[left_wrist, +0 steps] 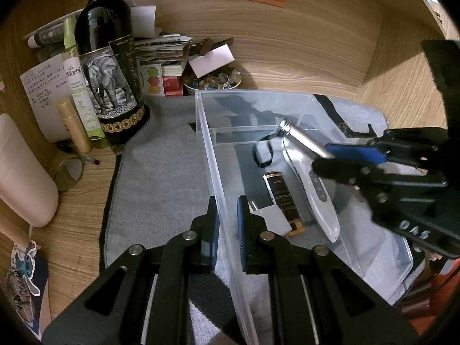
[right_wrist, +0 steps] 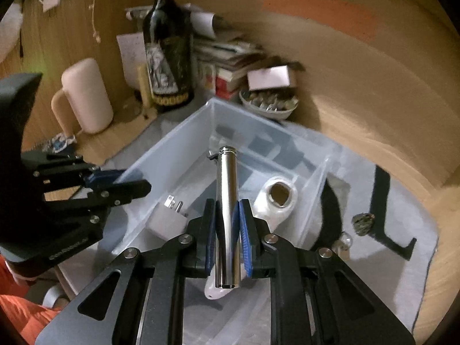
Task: Organize rigid objects
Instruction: 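Carry the silver flashlight into the box and lower it inside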
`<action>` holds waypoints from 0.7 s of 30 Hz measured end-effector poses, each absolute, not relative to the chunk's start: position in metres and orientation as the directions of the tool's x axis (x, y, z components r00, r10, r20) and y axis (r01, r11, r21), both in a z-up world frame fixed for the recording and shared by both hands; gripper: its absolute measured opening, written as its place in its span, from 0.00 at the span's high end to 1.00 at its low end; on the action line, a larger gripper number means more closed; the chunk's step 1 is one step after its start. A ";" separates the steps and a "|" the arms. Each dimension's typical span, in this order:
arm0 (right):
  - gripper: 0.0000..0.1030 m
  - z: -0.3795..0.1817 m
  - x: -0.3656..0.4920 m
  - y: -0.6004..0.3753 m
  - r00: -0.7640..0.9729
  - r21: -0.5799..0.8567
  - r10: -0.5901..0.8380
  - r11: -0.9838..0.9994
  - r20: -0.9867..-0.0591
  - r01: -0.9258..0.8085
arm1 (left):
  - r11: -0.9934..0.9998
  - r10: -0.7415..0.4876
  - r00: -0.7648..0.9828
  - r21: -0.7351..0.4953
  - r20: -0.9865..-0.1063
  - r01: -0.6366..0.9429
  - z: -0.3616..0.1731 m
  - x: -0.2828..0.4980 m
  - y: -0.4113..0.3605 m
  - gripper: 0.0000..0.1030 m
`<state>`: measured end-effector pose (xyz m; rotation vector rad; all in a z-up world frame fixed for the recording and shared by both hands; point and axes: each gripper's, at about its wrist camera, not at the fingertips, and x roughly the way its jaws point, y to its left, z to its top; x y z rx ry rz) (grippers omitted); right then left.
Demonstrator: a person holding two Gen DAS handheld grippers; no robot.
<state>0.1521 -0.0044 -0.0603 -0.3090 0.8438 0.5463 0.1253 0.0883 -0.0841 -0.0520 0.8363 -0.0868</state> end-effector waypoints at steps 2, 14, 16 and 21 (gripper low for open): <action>0.86 -0.066 0.155 0.000 0.518 -0.050 0.322 0.813 -0.792 -0.581 | 0.995 -0.098 0.667 -0.081 -0.739 0.057 -0.084 0.125 0.088 0.90; 0.86 -0.082 0.159 0.009 0.463 -0.062 0.289 0.792 -0.838 -0.607 | 0.995 -0.097 0.666 -0.080 -0.740 0.057 -0.084 0.126 0.088 0.90; 0.84 -0.078 0.159 0.006 0.472 -0.057 0.296 0.797 -0.831 -0.601 | 0.995 -0.098 0.666 -0.081 -0.739 0.057 -0.084 0.126 0.088 0.90; 0.70 -0.067 0.160 -0.002 0.504 -0.049 0.310 0.814 -0.806 -0.579 | 0.995 -0.097 0.666 -0.080 -0.739 0.056 -0.085 0.126 0.088 0.90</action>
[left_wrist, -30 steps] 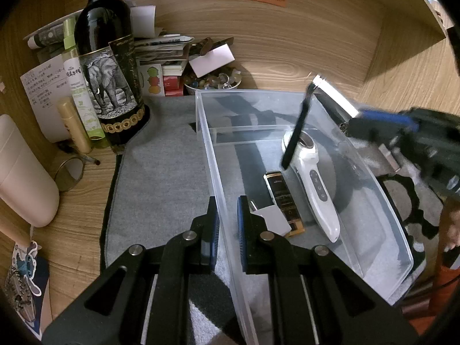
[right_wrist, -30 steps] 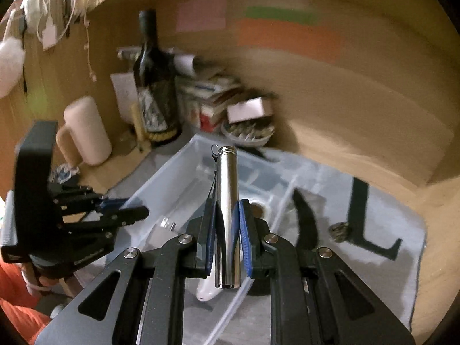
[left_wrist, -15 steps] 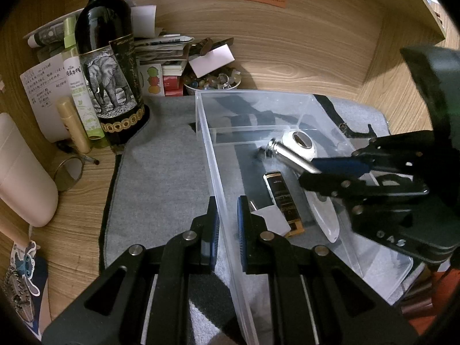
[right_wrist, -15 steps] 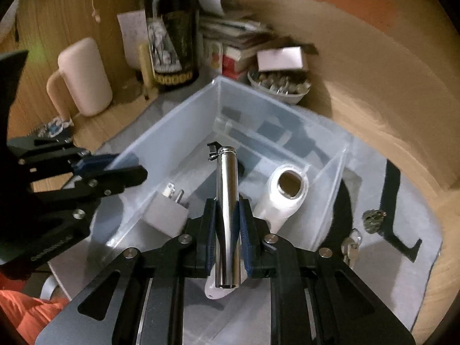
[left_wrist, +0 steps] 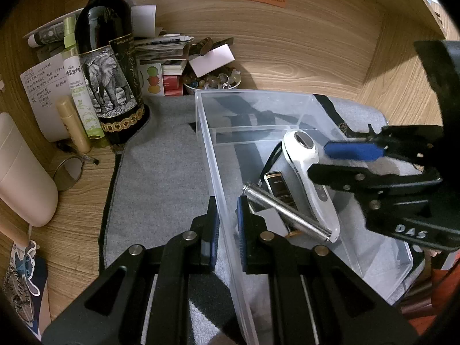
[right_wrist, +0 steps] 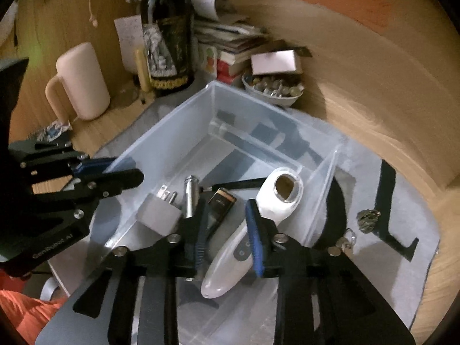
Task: Organize rigid objects
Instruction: 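Carry the silver flashlight into the box and lower it inside, then move the right tool over the silver keys on the mat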
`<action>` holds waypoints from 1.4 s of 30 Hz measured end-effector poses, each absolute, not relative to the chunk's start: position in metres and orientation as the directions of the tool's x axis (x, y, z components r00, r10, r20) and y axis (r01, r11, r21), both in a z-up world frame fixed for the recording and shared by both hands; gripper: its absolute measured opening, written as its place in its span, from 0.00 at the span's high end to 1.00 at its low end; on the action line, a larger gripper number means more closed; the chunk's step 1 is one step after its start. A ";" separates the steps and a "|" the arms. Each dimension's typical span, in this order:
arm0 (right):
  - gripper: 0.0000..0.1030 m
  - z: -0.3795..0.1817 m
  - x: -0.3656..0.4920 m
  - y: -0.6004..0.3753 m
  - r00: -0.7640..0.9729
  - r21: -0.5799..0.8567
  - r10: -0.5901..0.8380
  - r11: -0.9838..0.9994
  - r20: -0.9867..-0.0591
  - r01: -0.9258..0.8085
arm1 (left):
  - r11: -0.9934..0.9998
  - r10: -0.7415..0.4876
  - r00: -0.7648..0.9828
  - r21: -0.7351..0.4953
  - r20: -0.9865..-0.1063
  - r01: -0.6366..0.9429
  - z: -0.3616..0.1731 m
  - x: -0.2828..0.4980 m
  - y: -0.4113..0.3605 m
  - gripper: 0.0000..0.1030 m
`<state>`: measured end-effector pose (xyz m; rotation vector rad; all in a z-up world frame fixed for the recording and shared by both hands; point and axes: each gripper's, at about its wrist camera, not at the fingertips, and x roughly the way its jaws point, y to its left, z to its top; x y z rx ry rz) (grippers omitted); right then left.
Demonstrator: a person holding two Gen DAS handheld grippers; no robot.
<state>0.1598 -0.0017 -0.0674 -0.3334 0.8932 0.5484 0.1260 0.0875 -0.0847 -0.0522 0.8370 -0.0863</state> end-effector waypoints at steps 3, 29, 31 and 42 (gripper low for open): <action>0.59 -0.059 0.158 -0.008 0.537 -0.054 0.314 0.826 -0.783 -0.561 | 0.995 -0.097 0.666 -0.081 -0.739 0.056 -0.085 0.126 0.087 0.90; 0.33 -0.082 0.180 -0.129 0.575 -0.053 0.116 0.961 -0.810 -0.270 | 0.996 -0.091 0.666 -0.075 -0.741 0.052 -0.086 0.124 0.089 0.90; 0.33 -0.093 0.180 -0.134 0.542 -0.025 0.127 0.964 -0.831 -0.264 | 0.996 -0.090 0.666 -0.076 -0.741 0.050 -0.086 0.124 0.089 0.90; 0.74 -0.116 0.175 -0.119 0.429 0.067 0.213 0.941 -0.878 -0.331 | 0.996 -0.086 0.662 -0.071 -0.745 0.050 -0.085 0.124 0.090 0.90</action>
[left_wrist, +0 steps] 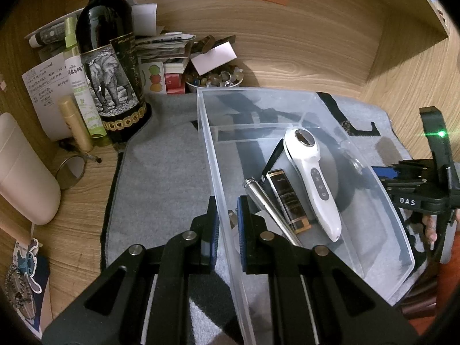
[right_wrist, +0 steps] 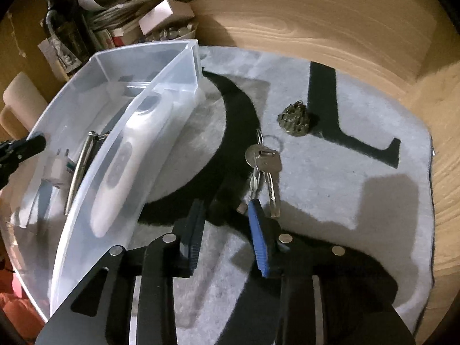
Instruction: Organize rigid objects
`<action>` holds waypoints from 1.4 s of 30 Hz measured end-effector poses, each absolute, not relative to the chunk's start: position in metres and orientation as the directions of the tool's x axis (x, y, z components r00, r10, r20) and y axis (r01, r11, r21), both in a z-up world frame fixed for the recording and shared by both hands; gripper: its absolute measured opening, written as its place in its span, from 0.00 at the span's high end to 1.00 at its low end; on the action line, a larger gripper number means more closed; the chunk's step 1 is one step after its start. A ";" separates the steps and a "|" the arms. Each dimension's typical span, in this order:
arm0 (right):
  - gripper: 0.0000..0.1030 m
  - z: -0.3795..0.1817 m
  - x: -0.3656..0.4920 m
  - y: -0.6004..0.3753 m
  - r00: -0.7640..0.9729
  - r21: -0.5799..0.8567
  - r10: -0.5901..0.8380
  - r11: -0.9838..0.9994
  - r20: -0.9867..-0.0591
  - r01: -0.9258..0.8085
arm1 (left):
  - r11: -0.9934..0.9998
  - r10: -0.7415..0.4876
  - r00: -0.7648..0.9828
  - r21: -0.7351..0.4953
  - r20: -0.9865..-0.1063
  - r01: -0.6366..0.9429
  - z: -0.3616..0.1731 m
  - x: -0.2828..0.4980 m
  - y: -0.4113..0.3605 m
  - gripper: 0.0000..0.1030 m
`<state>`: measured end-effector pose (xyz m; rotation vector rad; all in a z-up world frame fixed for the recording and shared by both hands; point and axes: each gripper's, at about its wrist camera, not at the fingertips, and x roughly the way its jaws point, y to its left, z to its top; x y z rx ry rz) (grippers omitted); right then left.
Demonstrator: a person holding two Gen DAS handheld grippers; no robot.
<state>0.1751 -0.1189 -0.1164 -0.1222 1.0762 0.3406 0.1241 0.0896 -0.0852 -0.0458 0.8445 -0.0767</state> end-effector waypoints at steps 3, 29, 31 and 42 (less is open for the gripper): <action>0.75 -0.120 0.180 -0.114 0.419 0.065 0.213 0.938 -0.883 -0.340 | 0.996 -0.086 0.661 -0.070 -0.745 0.051 -0.085 0.124 0.090 0.90; 0.91 -0.115 0.181 -0.101 0.460 -0.004 0.178 0.930 -0.870 -0.368 | 0.996 -0.086 0.662 -0.073 -0.744 0.048 -0.085 0.125 0.089 0.90; 0.92 -0.109 0.178 -0.102 0.481 -0.013 0.179 0.930 -0.858 -0.368 | 0.996 -0.086 0.662 -0.073 -0.744 0.048 -0.085 0.125 0.089 0.90; 0.91 -0.068 0.167 -0.101 0.551 -0.016 0.208 0.927 -0.808 -0.374 | 0.996 -0.087 0.662 -0.073 -0.744 0.049 -0.085 0.125 0.089 0.90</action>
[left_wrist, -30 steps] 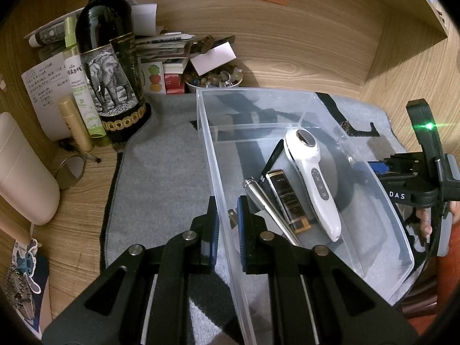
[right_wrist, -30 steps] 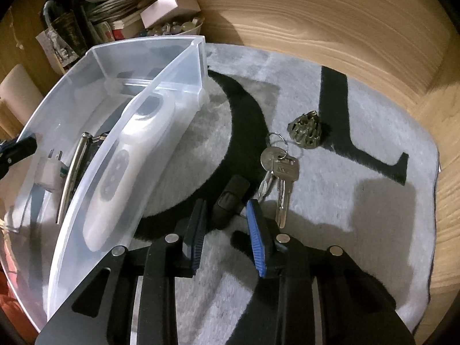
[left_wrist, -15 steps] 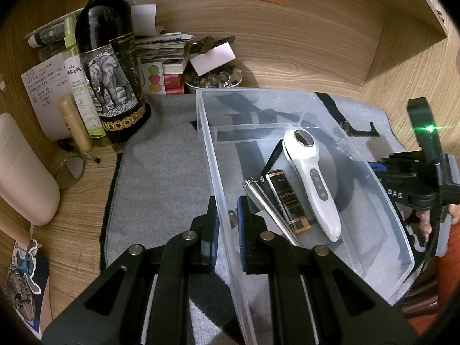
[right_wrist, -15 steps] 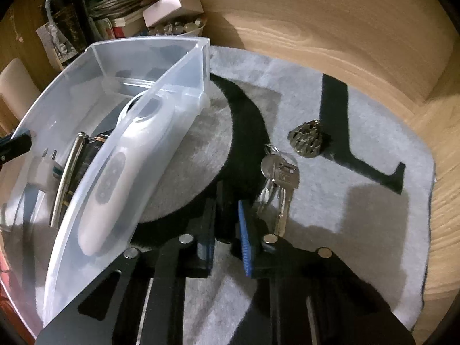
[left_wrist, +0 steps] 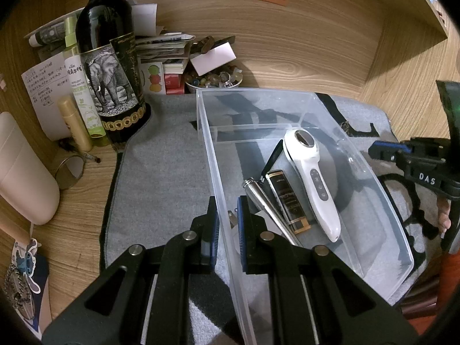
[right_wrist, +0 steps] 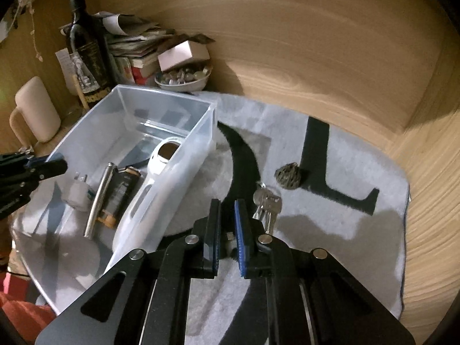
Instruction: Organize rigid objects
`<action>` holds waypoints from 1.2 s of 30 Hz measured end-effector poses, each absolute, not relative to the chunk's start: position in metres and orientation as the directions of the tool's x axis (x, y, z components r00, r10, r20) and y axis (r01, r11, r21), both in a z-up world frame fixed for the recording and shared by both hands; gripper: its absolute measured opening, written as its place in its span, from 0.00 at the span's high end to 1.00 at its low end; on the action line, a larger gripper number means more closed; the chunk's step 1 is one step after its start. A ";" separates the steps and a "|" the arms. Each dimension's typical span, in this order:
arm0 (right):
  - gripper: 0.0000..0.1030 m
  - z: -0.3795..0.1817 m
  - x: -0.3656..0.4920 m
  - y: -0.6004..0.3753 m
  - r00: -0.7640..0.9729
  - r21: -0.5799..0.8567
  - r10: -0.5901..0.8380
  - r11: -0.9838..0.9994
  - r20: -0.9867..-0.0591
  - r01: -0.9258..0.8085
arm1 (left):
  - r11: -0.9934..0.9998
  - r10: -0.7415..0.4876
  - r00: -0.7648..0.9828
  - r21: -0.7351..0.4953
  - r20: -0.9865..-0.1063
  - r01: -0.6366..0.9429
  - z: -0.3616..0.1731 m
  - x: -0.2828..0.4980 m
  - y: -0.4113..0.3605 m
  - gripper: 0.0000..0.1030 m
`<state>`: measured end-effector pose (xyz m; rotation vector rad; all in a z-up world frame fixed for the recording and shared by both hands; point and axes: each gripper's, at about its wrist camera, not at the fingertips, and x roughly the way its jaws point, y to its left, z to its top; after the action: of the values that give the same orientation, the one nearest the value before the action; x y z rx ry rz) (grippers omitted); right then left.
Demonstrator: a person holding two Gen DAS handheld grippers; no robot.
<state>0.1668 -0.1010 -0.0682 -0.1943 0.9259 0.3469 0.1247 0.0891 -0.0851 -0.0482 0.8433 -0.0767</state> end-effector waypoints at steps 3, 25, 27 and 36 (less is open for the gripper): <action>0.77 -0.081 0.168 -0.099 0.513 -0.021 0.191 0.926 -0.837 -0.378 | 0.996 -0.087 0.662 -0.073 -0.744 0.049 -0.085 0.125 0.089 0.90; 0.77 -0.078 0.168 -0.093 0.541 -0.020 0.198 0.928 -0.818 -0.371 | 0.996 -0.087 0.663 -0.074 -0.744 0.049 -0.085 0.125 0.089 0.90; 0.77 -0.064 0.165 -0.091 0.569 -0.018 0.216 0.926 -0.793 -0.377 | 0.996 -0.087 0.663 -0.074 -0.744 0.049 -0.085 0.125 0.089 0.90; 0.77 -0.030 0.159 -0.059 0.624 -0.044 0.284 0.889 -0.728 -0.456 | 0.996 -0.087 0.663 -0.073 -0.744 0.049 -0.085 0.125 0.089 0.90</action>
<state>0.1590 -0.0591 -0.0303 -0.2336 0.7902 0.4295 0.1245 0.0889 -0.0851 -0.0482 0.8432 -0.0769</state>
